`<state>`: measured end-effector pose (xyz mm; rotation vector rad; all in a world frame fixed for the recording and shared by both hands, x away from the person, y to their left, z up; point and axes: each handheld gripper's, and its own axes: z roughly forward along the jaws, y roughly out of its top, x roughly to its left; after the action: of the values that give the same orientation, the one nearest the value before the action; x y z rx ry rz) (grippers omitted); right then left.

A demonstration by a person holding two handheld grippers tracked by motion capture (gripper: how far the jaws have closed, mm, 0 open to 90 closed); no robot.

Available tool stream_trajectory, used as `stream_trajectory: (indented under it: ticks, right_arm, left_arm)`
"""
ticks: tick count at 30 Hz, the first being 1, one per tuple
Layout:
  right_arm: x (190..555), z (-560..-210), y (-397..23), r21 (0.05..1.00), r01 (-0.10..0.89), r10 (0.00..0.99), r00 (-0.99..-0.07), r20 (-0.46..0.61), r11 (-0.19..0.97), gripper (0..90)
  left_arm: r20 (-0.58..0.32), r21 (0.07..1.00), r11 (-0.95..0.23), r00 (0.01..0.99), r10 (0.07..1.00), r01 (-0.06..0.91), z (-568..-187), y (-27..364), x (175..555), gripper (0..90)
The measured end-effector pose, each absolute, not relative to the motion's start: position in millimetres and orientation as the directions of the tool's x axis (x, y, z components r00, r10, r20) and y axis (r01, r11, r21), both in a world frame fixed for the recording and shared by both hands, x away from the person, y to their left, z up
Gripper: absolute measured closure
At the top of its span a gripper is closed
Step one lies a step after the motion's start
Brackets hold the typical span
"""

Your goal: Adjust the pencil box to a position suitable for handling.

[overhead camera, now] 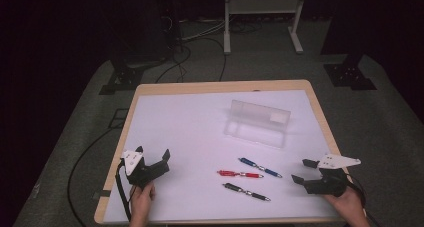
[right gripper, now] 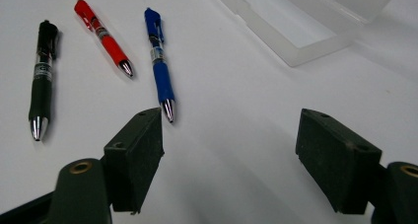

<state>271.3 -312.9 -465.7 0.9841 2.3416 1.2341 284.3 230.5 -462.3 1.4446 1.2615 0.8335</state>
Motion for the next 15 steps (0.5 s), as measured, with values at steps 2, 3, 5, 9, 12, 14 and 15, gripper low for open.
stream_trajectory:
  ticks: [2, 3, 5, 9, 12, 14, 15]
  right_arm:
    - [272.2, -463.9, -309.5, 0.815, 0.423, 0.692, -0.721, 0.038, 0.396, 25.4]
    - [272.3, -462.9, -307.8, 0.816, 0.420, 0.690, -0.723, 0.037, 0.397, 25.4]
    - [272.6, -460.9, -304.7, 0.817, 0.410, 0.679, -0.733, 0.032, 0.405, 25.4]
    - [271.5, -457.9, -301.2, 0.818, 0.403, 0.669, -0.742, 0.031, 0.410, 25.4]
    - [271.7, -454.9, -298.1, 0.815, 0.401, 0.660, -0.751, 0.031, 0.418, 25.4]
    - [272.9, -452.1, -295.2, 0.816, 0.395, 0.650, -0.760, 0.032, 0.423, 25.4]
    - [272.9, -452.1, -295.2, 0.816, 0.395, 0.650, -0.760, 0.032, 0.423, 25.4]
  left_arm:
    - [-0.112, 0.960, 0.049, 0.216, 0.970, 0.277, -462.4, 230.2, 284.0, 0.4]
    - [-0.110, 0.960, 0.046, 0.217, 0.970, 0.277, -462.5, 230.3, 283.7, 0.4]
    - [-0.110, 0.959, 0.046, 0.219, 0.970, 0.279, -462.4, 230.6, 283.3, 0.4]
    - [-0.110, 0.960, 0.045, 0.223, 0.969, 0.277, -462.5, 230.4, 283.1, 0.4]
    - [-0.105, 0.960, 0.040, 0.225, 0.969, 0.277, -462.4, 229.8, 282.7, 0.4]
    - [-0.102, 0.960, 0.037, 0.225, 0.969, 0.277, -462.4, 229.5, 282.6, 0.3]
    - [-0.102, 0.960, 0.037, 0.225, 0.969, 0.277, -462.4, 229.5, 282.6, 0.4]
